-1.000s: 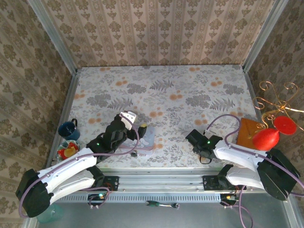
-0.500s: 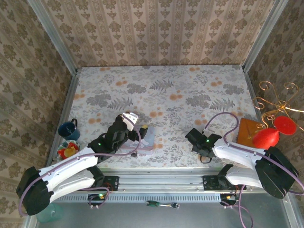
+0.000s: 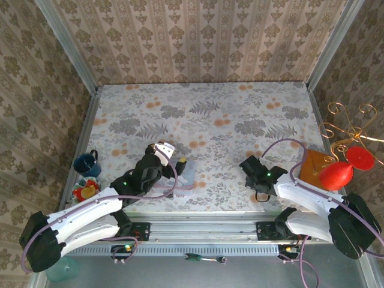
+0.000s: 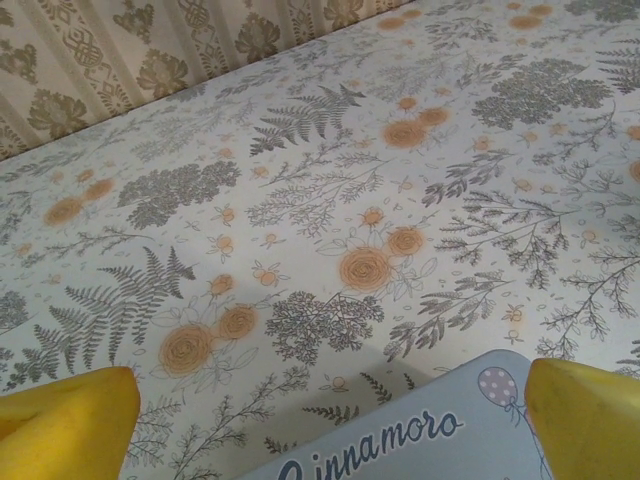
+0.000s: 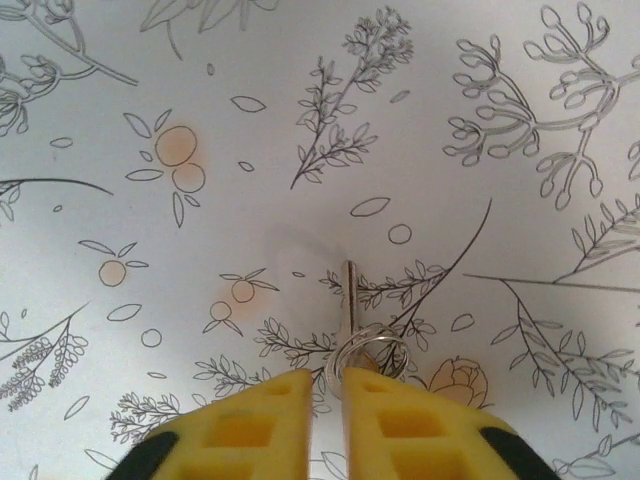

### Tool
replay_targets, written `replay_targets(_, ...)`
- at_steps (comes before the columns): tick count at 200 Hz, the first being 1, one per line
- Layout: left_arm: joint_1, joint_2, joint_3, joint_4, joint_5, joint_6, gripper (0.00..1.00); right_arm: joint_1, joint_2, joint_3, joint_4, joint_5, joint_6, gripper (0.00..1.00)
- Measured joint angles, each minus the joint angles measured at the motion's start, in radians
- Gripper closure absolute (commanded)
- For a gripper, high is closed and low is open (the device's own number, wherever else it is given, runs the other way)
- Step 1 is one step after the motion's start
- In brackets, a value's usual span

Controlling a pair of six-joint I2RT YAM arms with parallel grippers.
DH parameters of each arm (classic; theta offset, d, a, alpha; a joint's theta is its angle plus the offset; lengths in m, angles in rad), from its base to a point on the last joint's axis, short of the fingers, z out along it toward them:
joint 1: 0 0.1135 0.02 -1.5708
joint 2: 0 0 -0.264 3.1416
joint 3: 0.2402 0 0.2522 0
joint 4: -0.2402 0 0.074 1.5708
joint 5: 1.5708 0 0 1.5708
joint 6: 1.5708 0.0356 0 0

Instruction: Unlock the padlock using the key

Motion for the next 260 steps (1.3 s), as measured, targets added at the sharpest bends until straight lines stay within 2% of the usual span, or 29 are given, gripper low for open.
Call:
replay_targets(52, 0.000, 0.000, -0.003, 0.004, -0.011, 0.005, 0.00, -0.033, 0.021, 0.000, -0.002, -0.016, -0.011, 0.68)
replay_targets(196, -0.001, 0.000, -0.006, 0.006, -0.023, 0.013, 0.00, -0.037, 0.213, 0.117, -0.039, -0.019, -0.038, 0.68)
replay_targets(260, -0.006, 0.000, -0.006, 0.006, -0.034, 0.017, 0.00, -0.037, 0.232, 0.129, -0.054, -0.028, -0.026, 0.67)
